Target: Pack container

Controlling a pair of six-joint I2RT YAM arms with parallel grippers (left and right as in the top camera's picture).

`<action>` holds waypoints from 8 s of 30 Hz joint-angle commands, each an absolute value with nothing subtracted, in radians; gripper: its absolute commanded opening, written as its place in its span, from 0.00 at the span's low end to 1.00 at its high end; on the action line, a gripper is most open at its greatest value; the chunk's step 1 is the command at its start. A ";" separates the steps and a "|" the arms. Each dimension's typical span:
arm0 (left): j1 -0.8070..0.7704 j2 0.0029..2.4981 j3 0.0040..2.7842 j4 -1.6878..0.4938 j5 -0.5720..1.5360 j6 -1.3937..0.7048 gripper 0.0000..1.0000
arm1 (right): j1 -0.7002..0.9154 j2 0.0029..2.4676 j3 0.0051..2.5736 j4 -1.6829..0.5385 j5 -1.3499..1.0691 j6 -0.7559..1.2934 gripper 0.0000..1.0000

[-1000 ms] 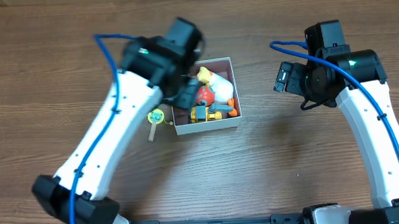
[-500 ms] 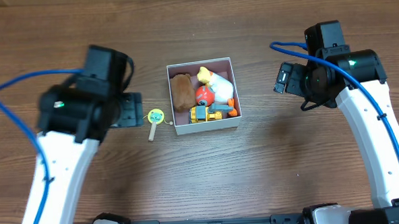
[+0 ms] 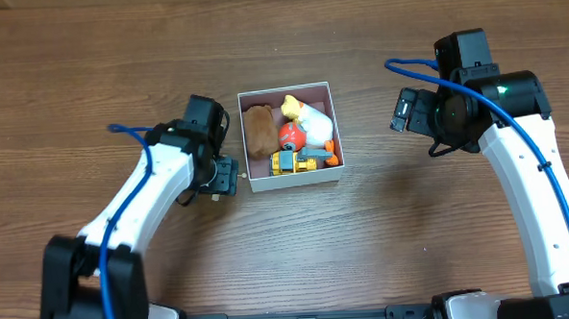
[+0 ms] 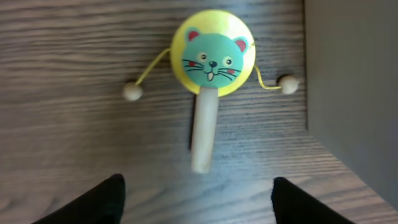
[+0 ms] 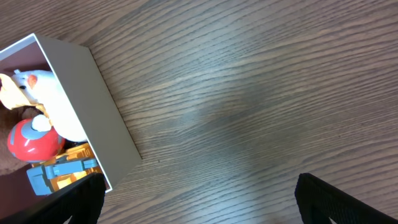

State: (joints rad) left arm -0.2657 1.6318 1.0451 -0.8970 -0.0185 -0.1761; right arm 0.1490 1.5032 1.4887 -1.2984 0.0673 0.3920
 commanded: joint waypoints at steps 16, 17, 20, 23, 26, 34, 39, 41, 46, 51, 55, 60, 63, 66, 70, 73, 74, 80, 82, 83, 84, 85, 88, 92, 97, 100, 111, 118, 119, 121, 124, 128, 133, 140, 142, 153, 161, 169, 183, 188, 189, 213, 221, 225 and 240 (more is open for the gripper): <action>-0.262 1.810 1.084 -0.881 -0.015 -0.088 0.17 | 0.146 1.501 1.492 -1.297 0.076 0.389 1.00; -0.262 1.795 1.104 -0.907 -0.019 -0.093 0.15 | 0.146 1.501 1.492 -1.297 0.076 0.389 1.00; -0.262 1.730 1.191 -1.008 -0.042 -0.112 0.08 | 0.146 1.501 1.492 -1.301 0.076 0.389 1.00; -0.262 1.667 1.293 -1.100 -0.040 -0.112 0.04 | 0.146 1.501 1.492 -1.303 0.076 0.389 1.00; -0.263 1.615 1.385 -1.164 -0.027 -0.113 0.04 | 0.146 1.501 1.492 -1.303 0.076 0.389 1.00; -0.369 1.576 1.451 -1.092 0.101 -0.217 0.04 | 0.146 1.501 1.492 -1.303 0.076 0.389 1.00; -0.447 1.644 1.398 -1.010 0.103 -0.273 0.04 | 0.146 1.501 1.492 -1.304 0.076 0.389 1.00; -0.481 1.684 1.390 -0.988 0.102 -0.235 0.04 | 0.146 1.501 1.492 -1.304 0.076 0.389 1.00; -0.533 1.755 1.390 -0.971 0.098 -0.153 0.04 | 0.146 1.501 1.492 -1.304 0.076 0.389 1.00; -0.533 1.752 1.406 -0.992 0.096 -0.157 0.69 | 0.146 1.501 1.492 -1.311 0.076 0.389 1.00; -0.525 1.747 1.499 -1.074 0.050 -0.157 0.70 | 0.146 1.501 1.492 -1.311 0.076 0.389 1.00; -0.522 1.744 1.658 -1.216 -0.009 -0.156 0.63 | 0.146 1.501 1.492 -1.311 0.076 0.389 1.00; -0.522 1.741 1.753 -1.312 -0.060 -0.157 0.61 | 0.146 1.501 1.492 -1.312 0.076 0.389 1.00; -0.512 1.729 1.840 -1.407 -0.128 -0.184 0.67 | 0.146 1.501 1.492 -1.316 0.076 0.389 1.00; -0.476 1.673 1.950 -1.518 -0.207 -0.225 0.71 | 0.147 1.492 1.493 -1.304 0.075 0.368 1.00; -0.430 1.571 2.029 -1.598 -0.287 -0.274 0.77 | 0.159 1.423 1.501 -1.290 0.072 0.335 1.00; -0.419 1.544 2.040 -1.609 -0.304 -0.288 0.81 | 0.163 1.395 1.504 -1.283 0.071 0.331 1.00; -0.342 1.304 2.051 -1.626 -0.350 -0.389 1.00 | 0.207 1.060 1.508 -1.150 0.008 0.283 1.00; -0.333 1.230 2.051 -1.626 -0.368 -0.396 1.00 | 0.208 0.950 1.507 -1.118 -0.003 0.284 1.00; -0.333 1.201 2.050 -1.629 -0.381 -0.407 1.00 | 0.208 0.903 1.507 -1.111 -0.003 0.284 1.00; -0.333 1.168 2.050 -1.636 -0.393 -0.418 1.00 | 0.208 0.844 1.507 -1.109 -0.003 0.284 1.00; -0.333 1.146 2.050 -1.644 -0.402 -0.428 1.00 | 0.208 0.803 1.507 -1.110 -0.003 0.284 1.00; -0.333 1.093 2.050 -1.678 -0.403 -0.427 1.00 | 0.208 0.697 1.507 -1.140 -0.007 0.288 1.00; -0.333 1.059 2.050 -1.689 -0.400 -0.423 1.00 | 0.208 0.629 1.507 -1.193 -0.033 0.288 1.00; -0.333 1.054 2.051 -1.675 -0.399 -0.427 1.00 | 0.208 0.624 1.505 -1.255 -0.040 0.287 1.00; -0.333 1.054 2.050 -1.679 -0.399 -0.427 1.00 | 0.208 0.624 1.505 -1.294 -0.040 0.287 1.00; -0.333 1.055 2.051 -1.679 -0.399 -0.427 1.00 | 0.208 0.624 1.505 -1.421 -0.040 0.287 1.00; -0.333 1.054 2.051 -1.679 -0.399 -0.427 1.00 | 0.208 0.624 1.504 -1.422 0.003 0.286 1.00; -0.333 1.055 2.050 -1.679 -0.399 -0.427 1.00 | 0.205 0.624 1.497 -1.377 0.021 0.281 1.00; -0.333 1.055 2.051 -1.679 -0.399 -0.427 1.00 | 0.173 0.622 1.482 -1.319 0.068 0.279 1.00; -0.333 1.055 2.051 -1.679 -0.399 -0.427 1.00 | 0.089 0.619 1.415 -1.239 0.099 0.271 1.00; -0.333 1.054 2.050 -1.679 -0.399 -0.427 1.00 | 0.013 0.592 1.242 -1.148 0.047 0.260 1.00; -0.333 1.055 2.051 -1.679 -0.399 -0.427 1.00 | 0.011 0.521 0.961 -0.953 0.013 0.257 1.00; -0.333 1.055 2.050 -1.679 -0.399 -0.427 1.00 | 0.011 0.335 0.516 -0.615 -0.115 0.258 1.00; -0.333 1.055 2.050 -1.679 -0.399 -0.427 1.00 | 0.011 0.271 0.428 -0.577 -0.128 0.261 1.00; -0.333 1.054 2.051 -1.679 -0.399 -0.427 1.00 | 0.011 0.077 0.218 -0.569 -0.121 0.261 1.00; -0.333 1.055 2.051 -1.679 -0.399 -0.427 1.00 | 0.011 0.019 0.149 -0.546 -0.114 0.258 1.00; -0.333 1.054 2.051 -1.679 -0.399 -0.427 1.00 | 0.011 0.018 0.149 -0.547 -0.114 0.258 1.00; -0.333 1.054 2.050 -1.679 -0.399 -0.427 1.00 | 0.011 0.018 0.149 -0.548 -0.114 0.258 1.00; -0.333 1.054 2.051 -1.679 -0.399 -0.427 1.00 | 0.011 0.018 0.149 -0.548 -0.114 0.258 1.00; -0.333 1.054 2.051 -1.679 -0.399 -0.427 1.00 | 0.011 0.018 0.149 -0.548 -0.114 0.258 1.00; 0.066 0.561 1.015 -0.885 -0.200 -0.416 1.00 | 0.011 0.018 0.149 -0.548 -0.114 0.258 1.00; 0.066 0.305 0.537 -0.625 -0.154 -0.464 1.00 | 0.011 0.018 0.149 -0.547 -0.114 0.258 1.00; 0.066 0.210 0.380 -0.575 -0.156 -0.559 1.00 | 0.011 0.018 0.149 -0.548 -0.114 0.258 1.00; 0.066 0.054 0.104 -0.338 -0.308 -0.579 1.00 | 0.011 0.018 0.149 -0.548 -0.114 0.258 1.00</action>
State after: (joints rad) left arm 0.0551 0.0696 0.1173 -0.3645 -0.2039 -0.5850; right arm 0.0135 0.0277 0.1570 -0.5465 -0.1223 0.2611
